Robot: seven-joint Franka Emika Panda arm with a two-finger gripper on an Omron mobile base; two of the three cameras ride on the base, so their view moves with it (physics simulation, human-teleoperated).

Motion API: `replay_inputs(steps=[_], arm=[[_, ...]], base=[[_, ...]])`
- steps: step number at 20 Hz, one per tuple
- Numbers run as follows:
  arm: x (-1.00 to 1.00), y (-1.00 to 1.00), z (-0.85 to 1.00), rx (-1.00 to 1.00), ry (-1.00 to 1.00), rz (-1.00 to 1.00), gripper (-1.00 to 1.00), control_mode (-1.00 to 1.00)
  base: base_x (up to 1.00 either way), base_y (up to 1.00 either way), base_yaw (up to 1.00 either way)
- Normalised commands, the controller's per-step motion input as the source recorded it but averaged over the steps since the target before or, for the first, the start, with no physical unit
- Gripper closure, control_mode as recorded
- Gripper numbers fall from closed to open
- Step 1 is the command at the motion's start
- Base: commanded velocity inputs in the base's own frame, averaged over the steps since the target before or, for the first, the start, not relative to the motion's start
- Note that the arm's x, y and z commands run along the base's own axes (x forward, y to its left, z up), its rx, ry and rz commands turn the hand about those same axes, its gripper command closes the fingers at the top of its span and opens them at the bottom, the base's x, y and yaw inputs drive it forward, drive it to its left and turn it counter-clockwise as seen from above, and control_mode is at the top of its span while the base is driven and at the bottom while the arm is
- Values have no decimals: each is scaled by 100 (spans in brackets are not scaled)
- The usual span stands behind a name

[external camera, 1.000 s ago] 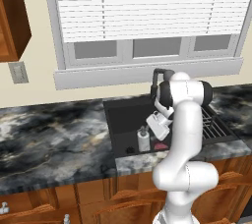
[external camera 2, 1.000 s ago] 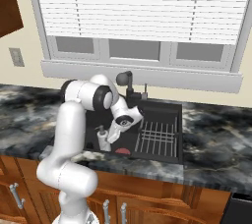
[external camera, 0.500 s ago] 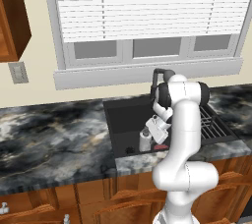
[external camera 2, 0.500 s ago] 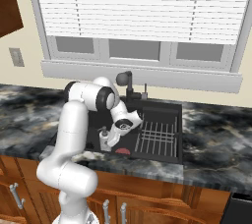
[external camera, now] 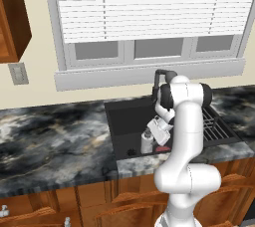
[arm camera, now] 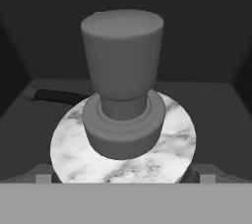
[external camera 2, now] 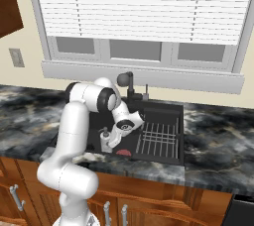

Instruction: Pick up the dish brush and soap dispenser from the sink, and place them back in the cabinet, and close the cabinet door.

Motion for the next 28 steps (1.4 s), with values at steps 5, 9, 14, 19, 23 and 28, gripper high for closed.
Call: replay_inputs(steps=[5, 9, 14, 19, 23, 28], arm=[[0, 14, -7, 0, 0, 0, 100, -100], [0, 0, 0, 0, 0, 0, 100, -100], [0, 0, 1, 0, 0, -1, 100, -100], [-2, 0, 37, 0, 0, -2, 100, -100], [-5, 0, 44, 0, 0, -6, 100, -100], [-12, 0, 39, 0, 1, -8, 100, -100]], base=[[0, 0, 0], [0, 0, 0], [0, 0, 0], [0, 0, 0], [0, 0, 0], [0, 0, 0]])
